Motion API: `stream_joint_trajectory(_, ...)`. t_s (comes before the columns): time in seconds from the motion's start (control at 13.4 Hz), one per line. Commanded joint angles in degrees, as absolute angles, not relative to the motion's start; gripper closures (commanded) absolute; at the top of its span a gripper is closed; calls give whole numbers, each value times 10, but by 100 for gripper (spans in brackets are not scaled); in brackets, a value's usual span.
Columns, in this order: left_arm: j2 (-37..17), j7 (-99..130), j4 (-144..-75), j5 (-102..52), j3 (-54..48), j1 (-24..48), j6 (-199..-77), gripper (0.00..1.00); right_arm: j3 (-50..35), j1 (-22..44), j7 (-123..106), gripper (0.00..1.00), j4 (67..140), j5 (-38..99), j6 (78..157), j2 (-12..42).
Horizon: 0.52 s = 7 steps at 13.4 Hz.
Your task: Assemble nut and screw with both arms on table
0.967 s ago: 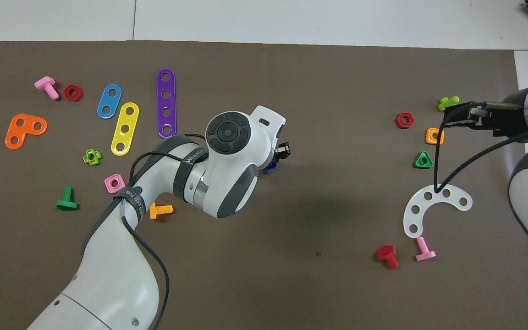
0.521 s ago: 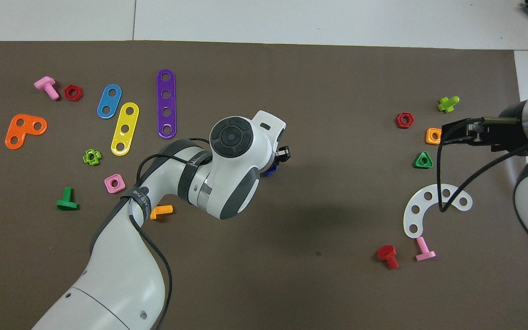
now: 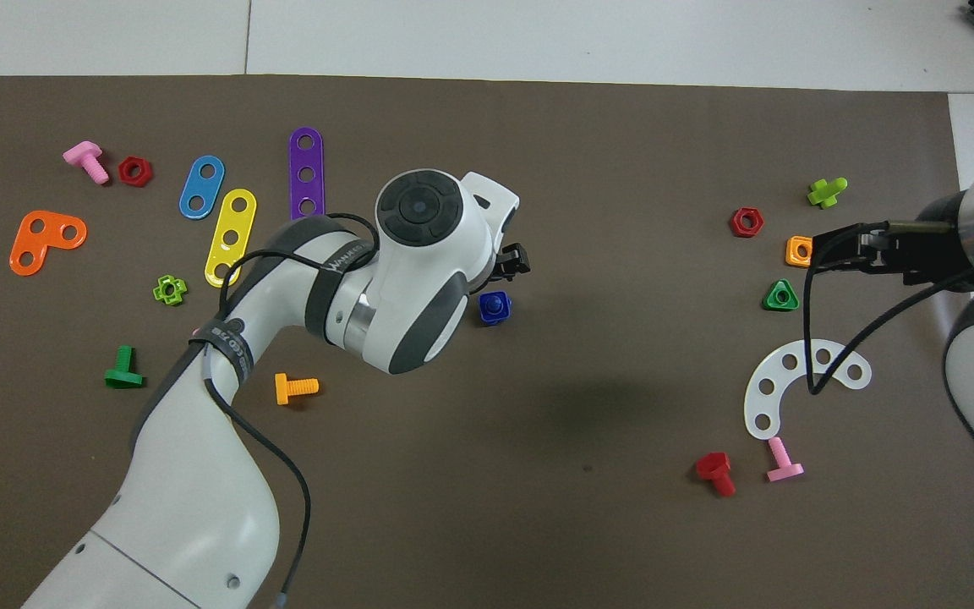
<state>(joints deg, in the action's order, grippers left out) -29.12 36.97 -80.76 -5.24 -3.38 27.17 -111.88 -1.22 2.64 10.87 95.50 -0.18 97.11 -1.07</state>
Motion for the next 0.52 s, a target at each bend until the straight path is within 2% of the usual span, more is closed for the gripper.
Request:
stream_joint_trajectory(0.0,-245,266,-803,-46,-40,201,-1051,1,-15,20,97,0,972,15,977,-26)
stream_joint_trajectory(0.15,-208,156,-807,-40,-38,150,-973,1,-15,21,95,0,971,15,976,-26)
stream_joint_trajectory(0.45,-92,36,-924,-19,-36,64,-947,1,-15,20,95,0,971,15,976,-26)
